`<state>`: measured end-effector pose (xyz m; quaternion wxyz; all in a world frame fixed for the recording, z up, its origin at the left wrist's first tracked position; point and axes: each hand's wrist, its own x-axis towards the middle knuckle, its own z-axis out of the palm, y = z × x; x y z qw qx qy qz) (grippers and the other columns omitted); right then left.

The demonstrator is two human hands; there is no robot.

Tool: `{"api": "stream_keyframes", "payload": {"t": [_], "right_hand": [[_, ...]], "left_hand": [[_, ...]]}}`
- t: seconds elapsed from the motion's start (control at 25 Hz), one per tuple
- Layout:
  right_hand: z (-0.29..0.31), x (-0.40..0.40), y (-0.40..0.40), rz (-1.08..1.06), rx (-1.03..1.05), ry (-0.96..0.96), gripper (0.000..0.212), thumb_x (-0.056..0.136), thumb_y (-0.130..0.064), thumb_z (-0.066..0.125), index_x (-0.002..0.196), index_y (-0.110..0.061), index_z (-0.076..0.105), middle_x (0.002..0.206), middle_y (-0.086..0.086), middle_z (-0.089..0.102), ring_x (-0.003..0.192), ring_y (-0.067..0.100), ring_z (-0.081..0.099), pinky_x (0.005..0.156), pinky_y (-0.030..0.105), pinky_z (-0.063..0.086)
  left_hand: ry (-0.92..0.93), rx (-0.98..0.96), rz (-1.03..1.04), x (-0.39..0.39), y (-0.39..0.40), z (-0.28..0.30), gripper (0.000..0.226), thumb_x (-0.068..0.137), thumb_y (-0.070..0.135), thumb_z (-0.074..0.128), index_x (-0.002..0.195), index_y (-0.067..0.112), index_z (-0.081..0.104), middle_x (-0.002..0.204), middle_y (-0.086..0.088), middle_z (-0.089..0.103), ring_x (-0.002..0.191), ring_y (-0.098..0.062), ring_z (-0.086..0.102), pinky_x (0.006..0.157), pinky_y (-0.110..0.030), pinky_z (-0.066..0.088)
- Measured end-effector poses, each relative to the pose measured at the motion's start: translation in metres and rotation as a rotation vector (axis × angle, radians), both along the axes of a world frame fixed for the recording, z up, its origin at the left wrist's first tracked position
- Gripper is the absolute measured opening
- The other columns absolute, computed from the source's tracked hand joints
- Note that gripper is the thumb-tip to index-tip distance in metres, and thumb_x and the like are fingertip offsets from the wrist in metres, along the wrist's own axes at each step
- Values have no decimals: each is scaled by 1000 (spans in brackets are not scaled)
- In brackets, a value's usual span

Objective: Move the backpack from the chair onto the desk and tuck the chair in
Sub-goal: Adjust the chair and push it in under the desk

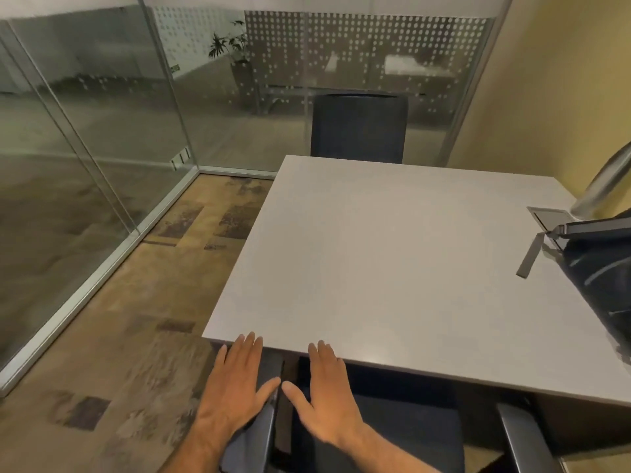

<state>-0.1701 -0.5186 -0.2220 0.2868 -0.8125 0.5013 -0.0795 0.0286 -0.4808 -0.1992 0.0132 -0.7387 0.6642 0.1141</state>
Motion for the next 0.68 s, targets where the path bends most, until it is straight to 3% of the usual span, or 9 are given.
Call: {"api": "stream_keyframes", "payload": {"t": [0.12, 0.2, 0.32, 0.44, 0.56, 0.68], "right_hand": [[-9, 30, 8, -3, 30, -26, 99, 93, -82, 23, 163, -14, 5, 173, 5, 5, 158, 21, -2, 128, 44, -2], [-18, 43, 14, -53, 97, -124, 94, 94, -80, 31, 162, -18, 12, 171, -1, 16, 157, 18, 11, 129, 42, 10], [-33, 60, 20, -212, 305, -291, 79, 95, -70, 47, 158, -30, 18, 162, -10, 30, 153, 13, 24, 121, 24, 20], [-50, 78, 17, -414, 597, -374, 81, 100, -54, 55, 161, -18, 17, 160, 1, 42, 145, 17, 42, 115, 23, 34], [-63, 93, 13, -556, 711, -476, 61, 102, -44, 58, 155, -22, 35, 133, -4, 62, 115, 9, 62, 94, 20, 48], [-73, 101, 15, -661, 770, -613, 42, 106, -33, 54, 145, -22, 43, 115, -12, 62, 97, -1, 60, 72, 11, 50]], "left_hand": [[78, 23, 77, 21, 8, -22, 126, 65, 88, -24, 162, 13, 5, 172, -6, 5, 159, -23, 2, 125, -41, -5], [183, 52, 186, 29, 12, -37, 110, 80, 87, 1, 162, 14, 8, 172, -4, 11, 158, -22, 7, 128, -41, 4], [485, 128, 361, 30, 15, -57, 87, 95, 68, 43, 160, 16, 19, 167, -5, 28, 153, -22, 26, 124, -40, 25], [860, 163, 552, 26, 7, -69, 67, 92, 49, 68, 147, 19, 44, 142, -6, 58, 124, -21, 60, 100, -33, 51], [1115, 172, 705, 25, 1, -75, 41, 88, 26, 78, 124, 22, 59, 113, 1, 72, 93, -9, 70, 67, -16, 54], [1241, 168, 809, 27, -1, -83, 31, 88, 12, 77, 116, 17, 67, 98, -3, 78, 85, -17, 76, 67, -26, 57]]}}
